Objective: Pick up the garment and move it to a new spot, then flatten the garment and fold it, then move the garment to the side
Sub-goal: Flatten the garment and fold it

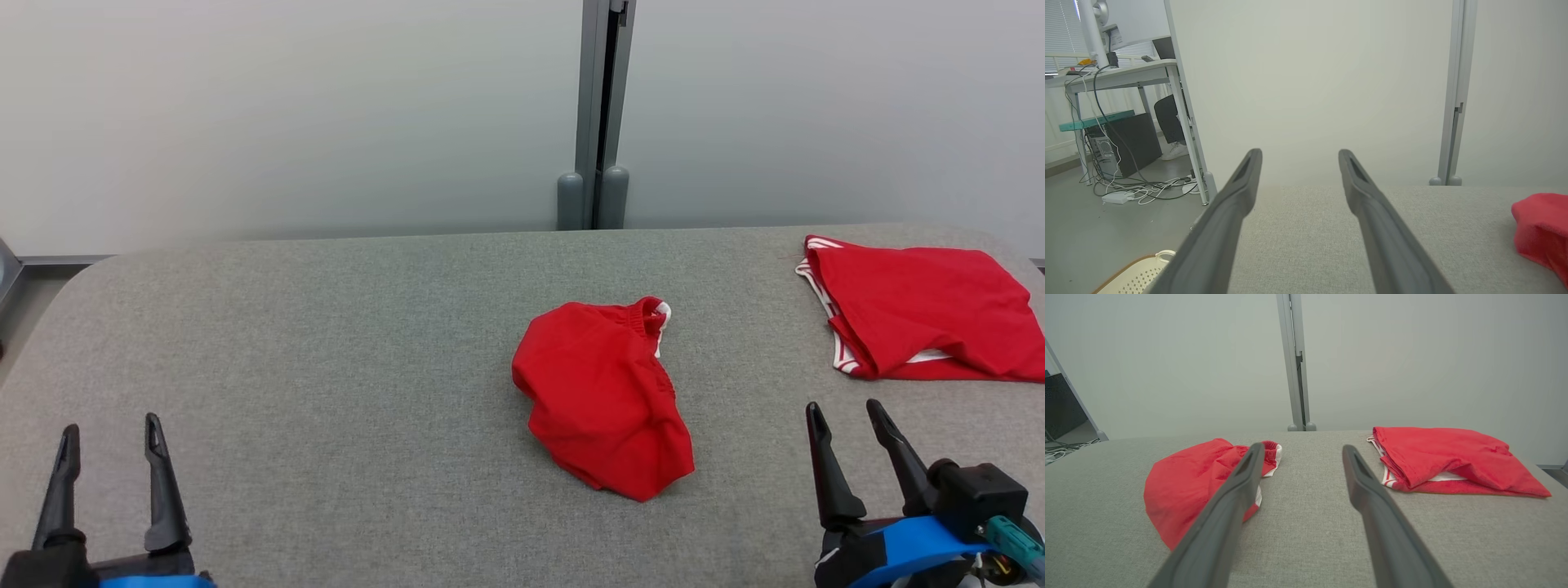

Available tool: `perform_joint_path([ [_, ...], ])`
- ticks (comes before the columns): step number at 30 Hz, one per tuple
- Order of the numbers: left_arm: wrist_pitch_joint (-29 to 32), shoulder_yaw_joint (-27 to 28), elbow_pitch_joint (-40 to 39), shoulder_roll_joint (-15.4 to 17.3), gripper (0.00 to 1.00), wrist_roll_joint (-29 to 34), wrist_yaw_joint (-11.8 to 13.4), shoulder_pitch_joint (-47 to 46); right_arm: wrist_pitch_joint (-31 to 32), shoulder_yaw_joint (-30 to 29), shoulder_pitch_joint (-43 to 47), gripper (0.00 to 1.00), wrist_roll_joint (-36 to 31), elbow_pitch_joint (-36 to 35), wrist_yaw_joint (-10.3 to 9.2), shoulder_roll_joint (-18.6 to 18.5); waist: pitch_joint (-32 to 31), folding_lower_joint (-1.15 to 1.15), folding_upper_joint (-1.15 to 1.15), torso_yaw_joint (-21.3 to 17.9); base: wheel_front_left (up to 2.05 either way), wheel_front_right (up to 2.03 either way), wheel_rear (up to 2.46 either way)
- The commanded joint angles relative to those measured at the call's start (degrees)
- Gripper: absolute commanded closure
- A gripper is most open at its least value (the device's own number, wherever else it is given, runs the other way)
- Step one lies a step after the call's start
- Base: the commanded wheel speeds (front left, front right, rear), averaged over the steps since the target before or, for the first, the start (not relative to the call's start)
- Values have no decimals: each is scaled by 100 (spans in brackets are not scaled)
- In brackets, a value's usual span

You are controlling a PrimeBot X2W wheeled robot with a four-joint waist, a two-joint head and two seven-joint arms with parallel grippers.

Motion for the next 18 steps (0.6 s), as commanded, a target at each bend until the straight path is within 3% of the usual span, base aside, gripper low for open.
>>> perform_joint_path([
  [1,6,53,16,74,0,-41,-42,-102,14,-12,86,0,-41,-24,1,20,4,0,0,4,0,0,0],
  [7,31,164,54,152,0,-223,-102,-253,32,-19,91,0,-51,-26,1,23,42,0,0,9,0,0,0],
  [18,214,131,137,189,0,-256,13,-264,103,-24,74,0,-54,10,1,31,35,0,0,-23,0,0,0],
])
